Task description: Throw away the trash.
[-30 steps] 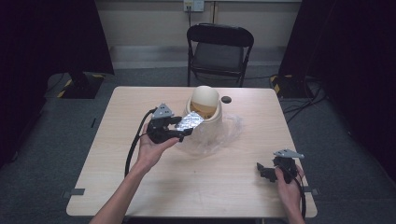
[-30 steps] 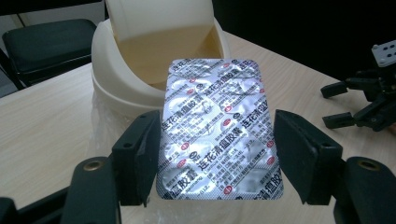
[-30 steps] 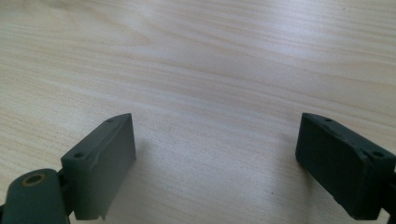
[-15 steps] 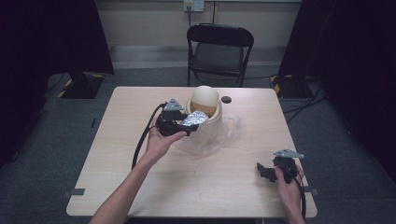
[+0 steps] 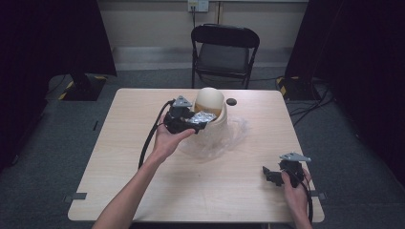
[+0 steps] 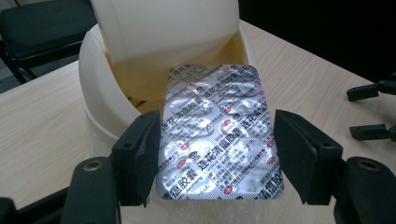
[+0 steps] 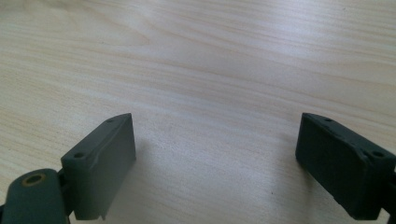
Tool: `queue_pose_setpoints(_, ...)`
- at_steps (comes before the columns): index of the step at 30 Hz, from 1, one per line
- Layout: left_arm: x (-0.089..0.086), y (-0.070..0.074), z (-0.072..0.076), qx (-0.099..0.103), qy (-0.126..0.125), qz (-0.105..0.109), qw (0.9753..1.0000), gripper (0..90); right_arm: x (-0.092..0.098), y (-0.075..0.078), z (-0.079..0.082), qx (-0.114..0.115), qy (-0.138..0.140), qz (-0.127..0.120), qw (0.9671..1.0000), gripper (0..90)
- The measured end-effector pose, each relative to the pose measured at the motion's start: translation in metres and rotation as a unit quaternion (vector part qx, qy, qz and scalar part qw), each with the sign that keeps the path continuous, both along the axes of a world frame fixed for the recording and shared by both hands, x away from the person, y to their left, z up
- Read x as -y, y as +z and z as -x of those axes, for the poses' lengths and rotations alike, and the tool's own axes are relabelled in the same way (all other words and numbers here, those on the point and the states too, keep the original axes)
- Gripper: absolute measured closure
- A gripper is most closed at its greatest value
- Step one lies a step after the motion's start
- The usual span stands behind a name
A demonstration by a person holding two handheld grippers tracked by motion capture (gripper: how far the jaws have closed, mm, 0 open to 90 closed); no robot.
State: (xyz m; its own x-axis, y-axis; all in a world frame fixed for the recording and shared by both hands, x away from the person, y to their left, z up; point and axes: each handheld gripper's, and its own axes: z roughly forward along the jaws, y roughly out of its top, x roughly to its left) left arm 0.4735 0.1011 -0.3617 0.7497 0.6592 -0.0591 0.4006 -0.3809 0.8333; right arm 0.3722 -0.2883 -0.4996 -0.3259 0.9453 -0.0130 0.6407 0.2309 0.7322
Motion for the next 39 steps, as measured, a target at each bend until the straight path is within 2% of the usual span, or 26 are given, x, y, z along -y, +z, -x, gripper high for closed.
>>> queue_pose_setpoints(2, 0.001, 0.001, -0.001, 0.006, 0.0, 0.007, 1.0, 34.1, 0.0, 0.0, 0.0, 0.0, 0.0, 0.0, 1.0, 11.2)
queue_pose_setpoints(8, 0.003, 0.0, -0.005, 0.005, 0.002, 0.006, 1.0, 34.1, 0.0, 0.0, 0.0, 0.0, 0.0, 0.0, 1.0, 11.2)
queue_pose_setpoints(12, 0.007, 0.001, -0.01, 0.007, 0.016, 0.009, 0.9998, 34.1, 0.0, 0.0, 0.0, 0.0, 0.0, 0.0, 1.0, 11.2)
queue_pose_setpoints(14, 0.008, 0.001, -0.013, 0.004, 0.013, 0.017, 0.9998, 34.1, 0.0, 0.0, 0.0, 0.0, 0.0, 0.0, 1.0, 11.2)
queue_pose_setpoints(20, 0.015, -0.001, -0.017, 0.007, 0.008, 0.013, 0.9999, 34.1, 0.0, 0.0, 0.0, 0.0, 0.0, 0.0, 1.0, 11.2)
queue_pose_setpoints(26, 0.023, -0.008, -0.025, -0.001, 0.001, 0.014, 0.9999, 34.1, 0.0, 0.0, 0.0, 0.0, 0.0, 0.0, 1.0, 11.2)
queue_pose_setpoints(27, 0.026, -0.01, -0.028, -0.009, 0.004, 0.019, 0.9998, 34.1, 0.0, 0.0, 0.0, 0.0, 0.0, 0.0, 1.0, 11.2)
queue_pose_setpoints(32, 0.028, -0.013, -0.033, -0.019, 0.007, 0.03, 0.9993, 33.4, 0.0, 0.0, 0.0, 0.0, 0.0, 0.0, 1.0, 11.2)
queue_pose_setpoints(36, 0.027, -0.012, -0.034, -0.021, 0.005, 0.03, 0.9993, 33.3, 0.0, 0.0, 0.0, 0.0, 0.0, 0.0, 1.0, 11.3)
queue_pose_setpoints(37, 0.028, -0.012, -0.033, -0.029, 0.005, 0.036, 0.9989, 32.0, 0.0, 0.0, 0.0, 0.0, 0.0, 0.0, 1.0, 11.2)
queue_pose_setpoints(38, 0.028, -0.012, -0.033, -0.029, 0.005, 0.036, 0.9989, 28.3, 0.0, 0.0, 0.0, 0.0, 0.0, 0.0, 1.0, 11.2)
queue_pose_setpoints(39, 0.028, -0.011, -0.032, -0.031, 0.003, 0.041, 0.9987, 28.3, 0.0, 0.0, 0.0, 0.0, 0.0, 0.0, 1.0, 11.3)
